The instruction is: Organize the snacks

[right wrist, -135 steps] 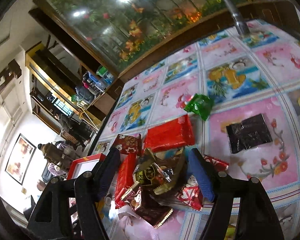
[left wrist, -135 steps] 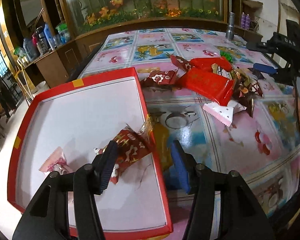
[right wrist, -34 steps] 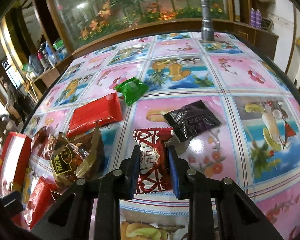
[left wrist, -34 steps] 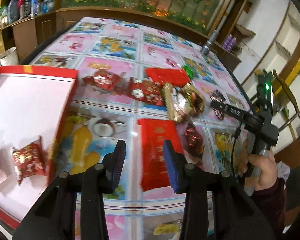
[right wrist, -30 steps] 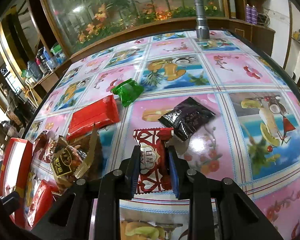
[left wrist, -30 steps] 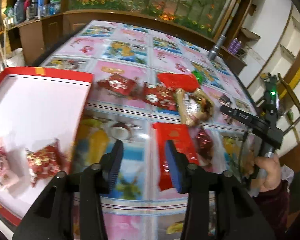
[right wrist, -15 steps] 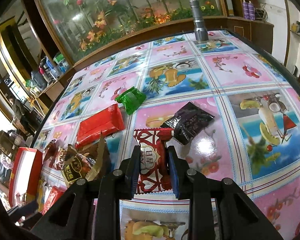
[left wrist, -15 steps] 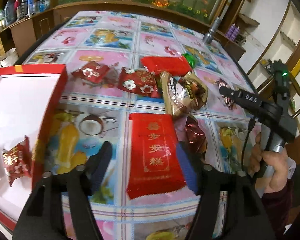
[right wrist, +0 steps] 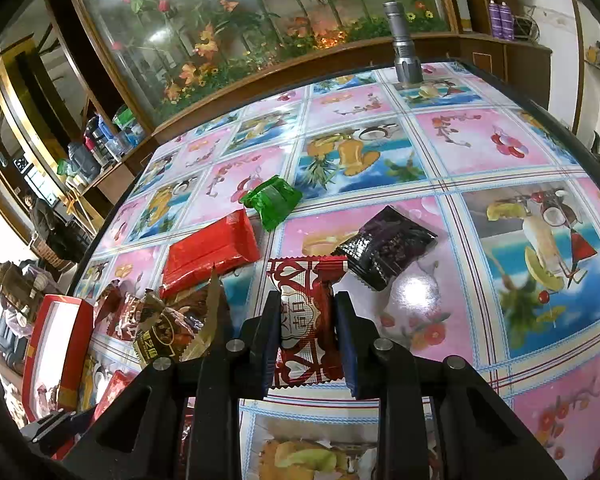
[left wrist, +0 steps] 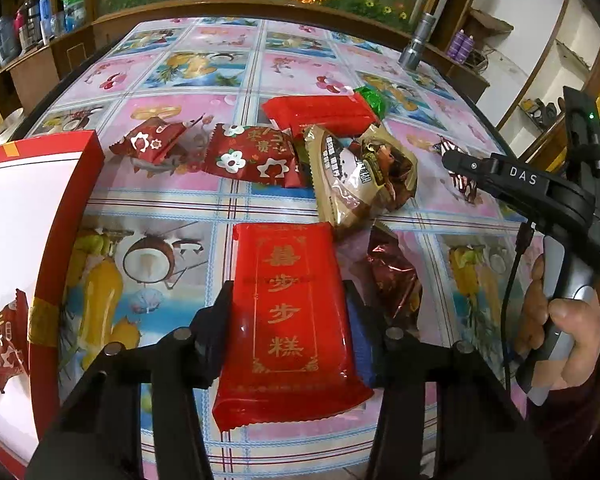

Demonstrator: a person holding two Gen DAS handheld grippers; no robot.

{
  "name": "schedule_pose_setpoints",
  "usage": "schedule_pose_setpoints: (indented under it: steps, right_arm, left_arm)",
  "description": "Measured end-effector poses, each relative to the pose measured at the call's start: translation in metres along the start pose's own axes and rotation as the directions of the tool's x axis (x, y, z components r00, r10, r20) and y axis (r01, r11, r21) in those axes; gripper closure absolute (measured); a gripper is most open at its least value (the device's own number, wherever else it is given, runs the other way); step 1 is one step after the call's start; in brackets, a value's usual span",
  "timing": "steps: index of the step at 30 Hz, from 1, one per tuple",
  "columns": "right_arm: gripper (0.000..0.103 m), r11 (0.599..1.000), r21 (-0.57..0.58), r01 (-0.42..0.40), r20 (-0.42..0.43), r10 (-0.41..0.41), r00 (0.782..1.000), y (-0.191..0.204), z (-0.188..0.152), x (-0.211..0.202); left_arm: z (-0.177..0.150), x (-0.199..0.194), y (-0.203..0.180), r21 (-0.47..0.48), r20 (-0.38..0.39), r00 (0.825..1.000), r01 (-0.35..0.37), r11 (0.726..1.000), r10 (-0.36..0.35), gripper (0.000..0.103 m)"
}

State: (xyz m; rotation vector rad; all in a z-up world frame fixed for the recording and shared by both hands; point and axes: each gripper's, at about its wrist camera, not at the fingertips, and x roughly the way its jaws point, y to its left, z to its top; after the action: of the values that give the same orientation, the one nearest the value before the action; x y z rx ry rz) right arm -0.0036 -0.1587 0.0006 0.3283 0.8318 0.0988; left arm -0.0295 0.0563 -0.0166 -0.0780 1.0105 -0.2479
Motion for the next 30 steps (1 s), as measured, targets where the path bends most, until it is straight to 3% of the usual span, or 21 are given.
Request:
schedule_pose_setpoints:
  steps: [9,15,21,30]
  right_arm:
    - [0.076,0.999,-0.015,-0.036,0.033,0.036,0.999,0.005,0.001,-0.006]
    - [0.076,0.991,-0.082,-0.102,0.131,0.112,0.985,0.019,0.001,-0.027]
    - [0.076,0.965,-0.184,-0.186,0.175,0.218,0.960,0.044,-0.005,-0.041]
    - [0.076,0.908,-0.269,-0.321,0.090,0.355,0.930,0.103,-0.025,-0.036]
  left_arm:
    - [-0.005,-0.013,0.012,-0.010,0.042,0.998,-0.037,0.999,0.037,0.058]
    - [-0.003,-0.042,0.017,-0.010,0.124,0.991,-0.057,0.998,0.058,0.058]
    - [0.000,-0.075,0.034,-0.030,0.224,0.970,-0.091,0.995,0.095,0.058]
    - [-0.015,-0.105,0.101,-0.146,0.274,0.931,-0.209,0.967,0.242,0.058]
